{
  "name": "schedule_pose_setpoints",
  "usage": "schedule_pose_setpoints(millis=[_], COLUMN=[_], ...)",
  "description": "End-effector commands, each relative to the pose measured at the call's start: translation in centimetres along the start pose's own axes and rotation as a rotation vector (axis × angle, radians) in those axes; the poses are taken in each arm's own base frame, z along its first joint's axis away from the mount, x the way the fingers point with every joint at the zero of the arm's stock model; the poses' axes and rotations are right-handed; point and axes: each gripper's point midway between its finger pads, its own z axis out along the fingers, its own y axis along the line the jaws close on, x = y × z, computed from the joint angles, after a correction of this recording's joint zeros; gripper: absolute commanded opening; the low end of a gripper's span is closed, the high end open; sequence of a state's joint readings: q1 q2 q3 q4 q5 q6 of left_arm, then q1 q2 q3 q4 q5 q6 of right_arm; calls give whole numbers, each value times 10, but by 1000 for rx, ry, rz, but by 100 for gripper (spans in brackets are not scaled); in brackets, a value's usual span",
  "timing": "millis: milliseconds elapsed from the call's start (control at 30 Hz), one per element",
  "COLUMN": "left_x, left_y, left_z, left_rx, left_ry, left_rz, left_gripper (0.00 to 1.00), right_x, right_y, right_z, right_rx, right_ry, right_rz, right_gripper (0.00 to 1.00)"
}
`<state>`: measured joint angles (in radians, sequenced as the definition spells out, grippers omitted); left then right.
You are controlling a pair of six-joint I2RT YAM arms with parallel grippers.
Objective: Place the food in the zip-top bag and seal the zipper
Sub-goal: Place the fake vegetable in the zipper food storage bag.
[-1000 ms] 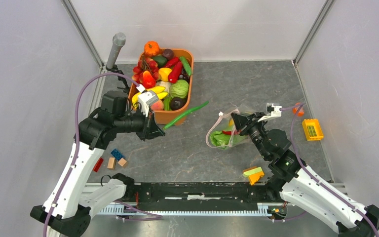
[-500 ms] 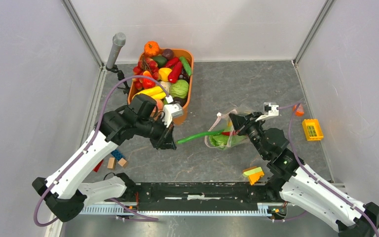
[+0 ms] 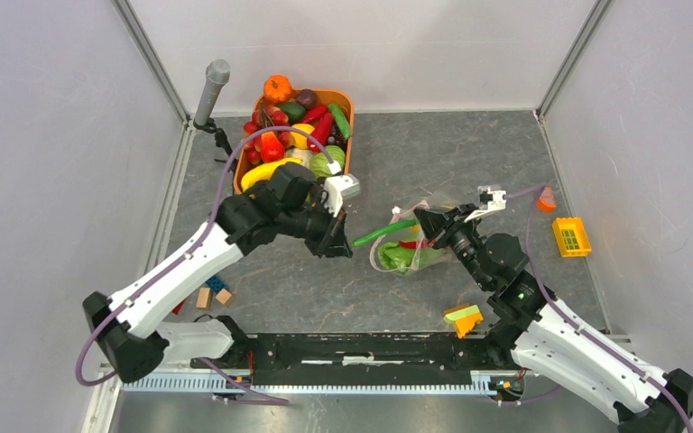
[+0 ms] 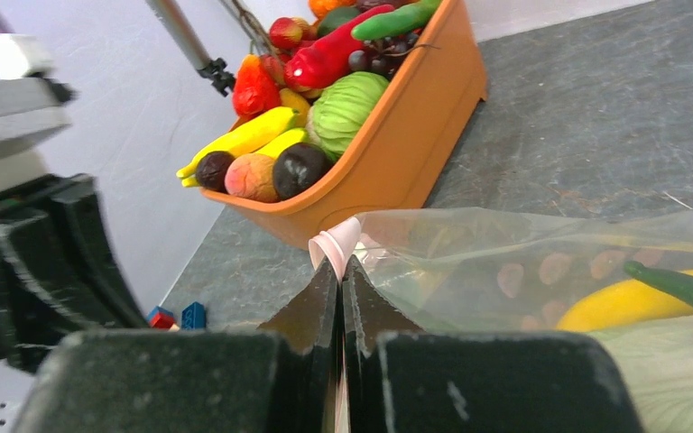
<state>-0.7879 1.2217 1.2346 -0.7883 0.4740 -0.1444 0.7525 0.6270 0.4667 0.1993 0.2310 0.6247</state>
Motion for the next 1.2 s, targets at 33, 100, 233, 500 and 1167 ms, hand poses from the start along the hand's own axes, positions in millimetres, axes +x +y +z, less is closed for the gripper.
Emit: schedule_pose_setpoints(millis=[33,100,233,500,1167], left_x=[-32,-39,-56,-64,-70], left_y=[2,3,-3,-2,-15], left_z=[19,25,38,71,119], left_rx=[-45,-54,-28,-39,-23], left_ry=[-64,-67,-81,-30,-51], left_rz=[-33,-46,-50,-88,-138], left_gripper=[2,2,2,2,47], right_x=[-24,-22,-15,-11,-23], right_y=[39,43,46,54,35], right_z=[0,1,3,4,-4], right_rx=[-177,-198,-222,-259,-175], right_ry=[-63,-52,-23,4,-86], right_rz=[-16,-28,-47,-68,-11], right_gripper=[4,4,4,4,4])
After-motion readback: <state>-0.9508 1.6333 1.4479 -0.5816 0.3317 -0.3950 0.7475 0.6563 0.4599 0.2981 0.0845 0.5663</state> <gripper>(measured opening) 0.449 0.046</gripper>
